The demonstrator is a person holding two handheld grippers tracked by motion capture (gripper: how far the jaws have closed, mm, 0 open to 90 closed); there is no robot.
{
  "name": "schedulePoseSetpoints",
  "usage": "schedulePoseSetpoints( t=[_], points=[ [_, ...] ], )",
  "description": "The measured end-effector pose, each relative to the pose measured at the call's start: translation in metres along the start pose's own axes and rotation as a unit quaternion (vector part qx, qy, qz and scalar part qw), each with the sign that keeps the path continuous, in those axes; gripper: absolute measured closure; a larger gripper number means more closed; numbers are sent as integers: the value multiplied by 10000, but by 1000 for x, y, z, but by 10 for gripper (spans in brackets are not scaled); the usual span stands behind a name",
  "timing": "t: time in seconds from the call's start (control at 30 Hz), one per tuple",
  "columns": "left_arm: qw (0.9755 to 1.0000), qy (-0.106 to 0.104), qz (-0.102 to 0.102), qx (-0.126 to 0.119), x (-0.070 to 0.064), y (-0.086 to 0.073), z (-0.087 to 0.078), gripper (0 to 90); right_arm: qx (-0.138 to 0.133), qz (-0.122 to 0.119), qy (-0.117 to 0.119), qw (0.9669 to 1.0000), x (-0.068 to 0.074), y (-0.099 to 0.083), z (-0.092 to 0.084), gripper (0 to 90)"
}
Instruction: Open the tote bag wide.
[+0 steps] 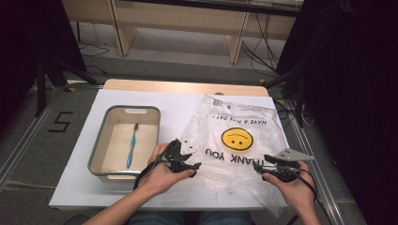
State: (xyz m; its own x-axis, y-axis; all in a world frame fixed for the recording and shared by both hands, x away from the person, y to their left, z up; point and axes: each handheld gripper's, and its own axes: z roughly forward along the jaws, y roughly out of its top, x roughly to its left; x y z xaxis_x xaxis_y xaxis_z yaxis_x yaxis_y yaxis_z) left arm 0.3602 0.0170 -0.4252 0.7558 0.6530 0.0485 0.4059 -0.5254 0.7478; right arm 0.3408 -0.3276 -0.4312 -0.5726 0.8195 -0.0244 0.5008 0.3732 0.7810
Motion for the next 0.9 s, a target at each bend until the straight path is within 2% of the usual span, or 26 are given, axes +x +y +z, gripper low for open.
schedulePoseSetpoints(
  t=[0.13, 0.33, 0.4, 0.43, 0.47, 0.5, 0.6, 0.87, 0.9],
  points=[
    [9999, -86, 94, 30, -5, -4, -2, 397, 64, -142, 151, 9998, 8, 3, 5, 405],
    [9996, -199, 194, 81, -12, -9, -4, 430, 228, -524, 449, 9974, 24, 8, 17, 376],
    [9994, -231, 224, 88, -15, -10, -4, 444, 266, -574, 490, 9968, 26, 9, 19, 371],
    [9992, -267, 266, 104, -18, -11, -4, 450, 346, -682, 572, 9954, 31, 10, 23, 362],
    [9992, -267, 266, 104, -18, -11, -4, 453, 346, -682, 572, 9954, 31, 10, 23, 362],
    [9990, -298, 317, 131, -20, -11, -3, 457, 417, -821, 639, 9937, 35, 11, 27, 355],
    [9989, -315, 327, 136, -22, -11, -3, 472, 510, -961, 728, 9914, 41, 12, 33, 355],
    [9980, -379, 429, 279, -27, -15, 2, 500, 743, -1167, 870, 9866, 50, 12, 46, 355],
    [9976, -273, 527, 353, -27, -16, 4, 499, 763, -1193, 882, 9860, 51, 13, 47, 354]
  ],
)
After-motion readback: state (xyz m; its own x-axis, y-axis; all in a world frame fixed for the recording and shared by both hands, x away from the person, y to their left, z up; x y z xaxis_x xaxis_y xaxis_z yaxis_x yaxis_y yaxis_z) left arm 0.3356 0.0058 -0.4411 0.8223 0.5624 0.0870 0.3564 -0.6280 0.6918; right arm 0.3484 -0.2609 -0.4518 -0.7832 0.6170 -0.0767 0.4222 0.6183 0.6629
